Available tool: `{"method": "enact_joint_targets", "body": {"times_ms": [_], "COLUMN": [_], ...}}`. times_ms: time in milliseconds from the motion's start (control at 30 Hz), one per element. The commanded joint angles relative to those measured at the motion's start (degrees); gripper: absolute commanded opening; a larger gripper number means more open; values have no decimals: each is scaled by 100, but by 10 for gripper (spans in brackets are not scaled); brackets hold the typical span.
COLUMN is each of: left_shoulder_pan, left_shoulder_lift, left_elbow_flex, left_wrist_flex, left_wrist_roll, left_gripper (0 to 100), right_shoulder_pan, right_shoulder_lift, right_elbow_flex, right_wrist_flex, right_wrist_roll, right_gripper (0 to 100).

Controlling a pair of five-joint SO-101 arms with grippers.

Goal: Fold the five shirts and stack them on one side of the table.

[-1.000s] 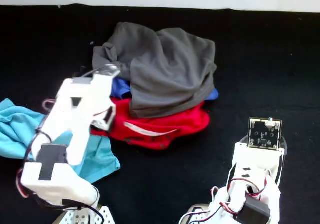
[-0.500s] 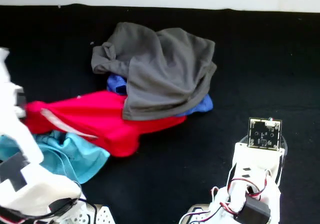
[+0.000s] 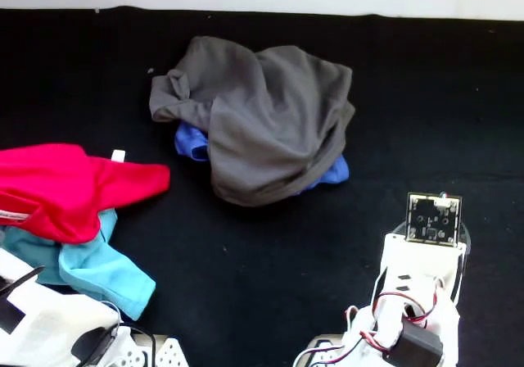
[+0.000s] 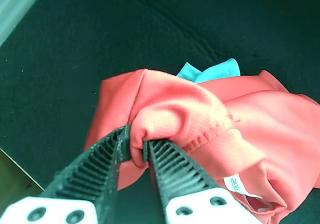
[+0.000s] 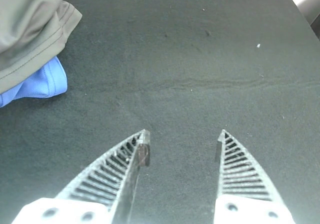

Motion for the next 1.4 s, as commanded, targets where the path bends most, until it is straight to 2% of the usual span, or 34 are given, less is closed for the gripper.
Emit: {"method": "enact_joint_targets", "body": {"times_ms": [0, 67, 200, 400, 500, 600, 700, 867, 967, 1033, 1167, 1367], "left_shoulder_pan": [-180, -382, -831, -708, -558, -418, -75, 1051, 2070, 2835, 4479, 6369], "left_shoulder_lift": [-207, -251, -207, -198, -198, -198, -215, -242, -207, -198, -189, -189], "left_elbow_flex": [-242, -259, -259, -119, 127, 453, 945, 1745, 2088, 2325, 2835, 3512], "left_wrist_flex": [-237, -536, -1073, -923, -923, -923, -862, 88, 615, 695, 580, -686], "left_wrist_roll": [-18, 88, 756, 703, 413, 422, 431, 431, 413, 440, 791, 2154], "left_gripper": [9, 9, 9, 18, 114, 226, 266, 266, 266, 266, 267, 270], "right_shoulder_pan": [13, 13, 31, 13, 13, 13, 13, 13, 13, 13, 13, 13], "right_shoulder_lift": [4, 4, 4, 4, 4, 4, 4, 4, 4, 4, 4, 22], "right_elbow_flex": [-57, -57, -57, -22, -13, -13, -4, -4, -4, -4, -4, -4], "right_wrist_flex": [22, 22, 22, 22, 22, 22, 22, 22, 22, 22, 22, 22], "right_wrist_roll": [26, 26, 26, 26, 26, 44, 44, 53, 53, 53, 53, 53], "right_gripper": [213, 213, 213, 213, 213, 213, 213, 213, 213, 213, 213, 213]}}
